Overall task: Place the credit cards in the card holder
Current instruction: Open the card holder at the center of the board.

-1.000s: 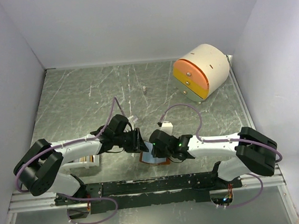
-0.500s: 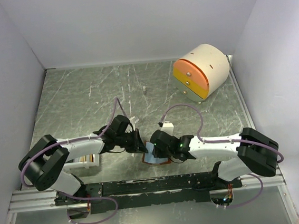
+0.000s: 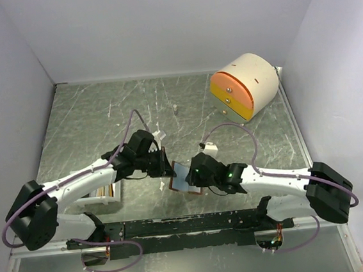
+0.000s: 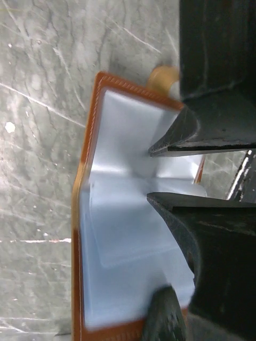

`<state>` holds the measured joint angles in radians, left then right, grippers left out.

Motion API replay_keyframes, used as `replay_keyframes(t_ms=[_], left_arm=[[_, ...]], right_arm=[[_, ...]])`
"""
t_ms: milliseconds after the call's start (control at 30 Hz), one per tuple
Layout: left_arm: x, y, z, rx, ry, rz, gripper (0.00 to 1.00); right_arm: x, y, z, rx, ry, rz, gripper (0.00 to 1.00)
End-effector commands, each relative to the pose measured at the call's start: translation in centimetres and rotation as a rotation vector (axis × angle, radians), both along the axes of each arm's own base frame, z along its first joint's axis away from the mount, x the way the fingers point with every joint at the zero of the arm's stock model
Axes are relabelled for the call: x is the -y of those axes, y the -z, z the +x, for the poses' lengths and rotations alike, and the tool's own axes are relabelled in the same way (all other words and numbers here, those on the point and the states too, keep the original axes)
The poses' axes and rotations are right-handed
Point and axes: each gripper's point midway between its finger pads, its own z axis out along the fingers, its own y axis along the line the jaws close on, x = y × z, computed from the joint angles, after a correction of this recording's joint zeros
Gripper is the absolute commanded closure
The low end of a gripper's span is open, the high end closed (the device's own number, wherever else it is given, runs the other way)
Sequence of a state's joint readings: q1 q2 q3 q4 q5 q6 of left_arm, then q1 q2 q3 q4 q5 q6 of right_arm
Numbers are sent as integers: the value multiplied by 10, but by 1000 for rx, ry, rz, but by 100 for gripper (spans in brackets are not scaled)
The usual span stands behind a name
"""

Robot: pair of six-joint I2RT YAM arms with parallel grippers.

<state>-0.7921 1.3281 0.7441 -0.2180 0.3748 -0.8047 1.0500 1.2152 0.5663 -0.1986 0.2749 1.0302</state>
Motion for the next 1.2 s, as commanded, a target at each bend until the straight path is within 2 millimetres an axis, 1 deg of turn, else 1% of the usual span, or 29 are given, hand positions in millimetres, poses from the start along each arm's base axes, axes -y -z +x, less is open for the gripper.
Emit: replay_keyframes(t_ms=[0, 133, 233, 300, 367, 400, 467, 600, 667, 700, 767, 867, 933, 1000, 1100, 1167], left_arm=[[-13, -3, -2, 4, 11, 111, 93], [-14, 6, -2, 15, 33, 210, 93], [-7, 6, -4, 19, 57, 218, 93], [-5, 8, -2, 19, 57, 231, 93], [-9, 12, 3, 19, 34, 277, 93], [-10, 14, 4, 17, 31, 289, 93], [-9, 14, 5, 17, 26, 287, 93], [-7, 15, 5, 13, 16, 273, 93], [-5, 14, 5, 15, 5, 254, 93], [-3, 14, 6, 14, -4, 239, 93], [2, 12, 6, 18, -13, 197, 93], [12, 13, 6, 9, -22, 125, 93], [20, 13, 6, 2, -19, 76, 93], [23, 15, 6, -10, -28, 46, 93], [20, 23, 10, -9, -64, 34, 93], [15, 32, 13, -3, -92, 35, 93]], right_arm=[[12, 22, 1, -25, 0, -2, 69], [9, 34, -1, -45, -18, -7, 74], [8, 42, -1, -52, -32, -21, 76], [10, 43, 0, -57, -35, -33, 76], [13, 37, 0, -51, -30, -39, 76], [14, 31, 1, -44, -27, -36, 76], [16, 12, 2, -23, -17, -20, 74], [14, -42, 7, 64, -6, 92, 73], [8, -63, 9, 97, -8, 161, 72], [5, -70, 9, 107, -8, 191, 70], [-3, -75, 10, 107, -18, 234, 65], [-10, -66, 11, 80, -23, 219, 63], [-16, -56, 13, 62, -40, 187, 63], [-17, -43, 14, 42, -38, 152, 63], [-11, -20, 14, 4, -21, 81, 61], [-9, -10, 14, -6, -19, 53, 59]])
